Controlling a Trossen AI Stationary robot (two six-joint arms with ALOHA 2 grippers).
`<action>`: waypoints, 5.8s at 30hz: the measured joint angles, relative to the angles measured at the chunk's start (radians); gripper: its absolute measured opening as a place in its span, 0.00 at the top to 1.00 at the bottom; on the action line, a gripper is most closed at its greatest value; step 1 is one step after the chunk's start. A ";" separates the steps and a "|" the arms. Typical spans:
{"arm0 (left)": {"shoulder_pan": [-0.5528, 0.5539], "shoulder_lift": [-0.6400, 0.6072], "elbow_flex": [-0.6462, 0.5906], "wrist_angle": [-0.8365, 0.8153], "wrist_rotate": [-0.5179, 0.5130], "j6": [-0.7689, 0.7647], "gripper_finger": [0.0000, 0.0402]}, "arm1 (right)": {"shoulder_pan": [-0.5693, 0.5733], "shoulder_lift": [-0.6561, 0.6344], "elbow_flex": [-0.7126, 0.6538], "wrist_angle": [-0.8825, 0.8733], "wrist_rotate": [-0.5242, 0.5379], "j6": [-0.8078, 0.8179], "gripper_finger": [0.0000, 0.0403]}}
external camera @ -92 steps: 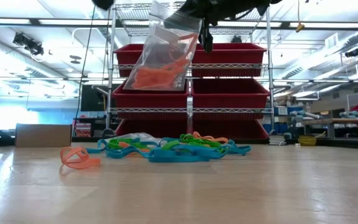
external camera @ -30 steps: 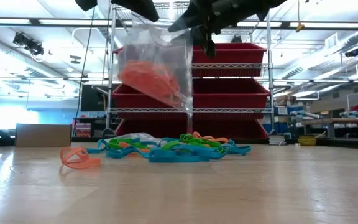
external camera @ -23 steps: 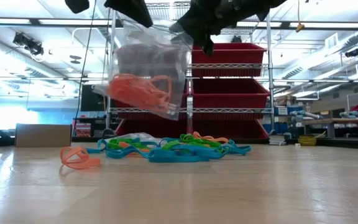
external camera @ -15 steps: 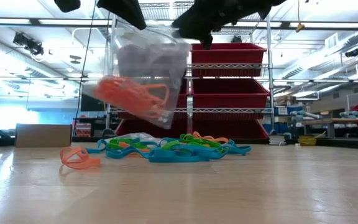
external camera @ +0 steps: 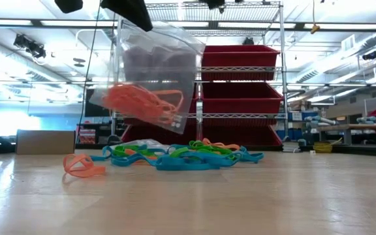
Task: Sort rubber bands
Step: Put the orange rubber band into the transparent zip bag
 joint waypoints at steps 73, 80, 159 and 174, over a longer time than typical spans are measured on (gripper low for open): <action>-0.010 0.017 0.029 0.000 -0.007 0.013 1.00 | 0.001 0.058 0.000 -0.035 0.153 0.012 0.67; -0.010 0.017 0.029 0.007 -0.007 0.022 1.00 | -0.003 0.058 0.000 -0.038 0.101 0.047 0.61; -0.023 -0.055 0.021 -0.027 0.280 -0.494 0.50 | 0.104 0.230 0.379 -0.878 0.702 -0.022 1.00; -0.160 -0.058 -0.558 0.645 0.265 -0.675 0.52 | 0.188 0.230 0.379 -0.878 0.795 0.005 1.00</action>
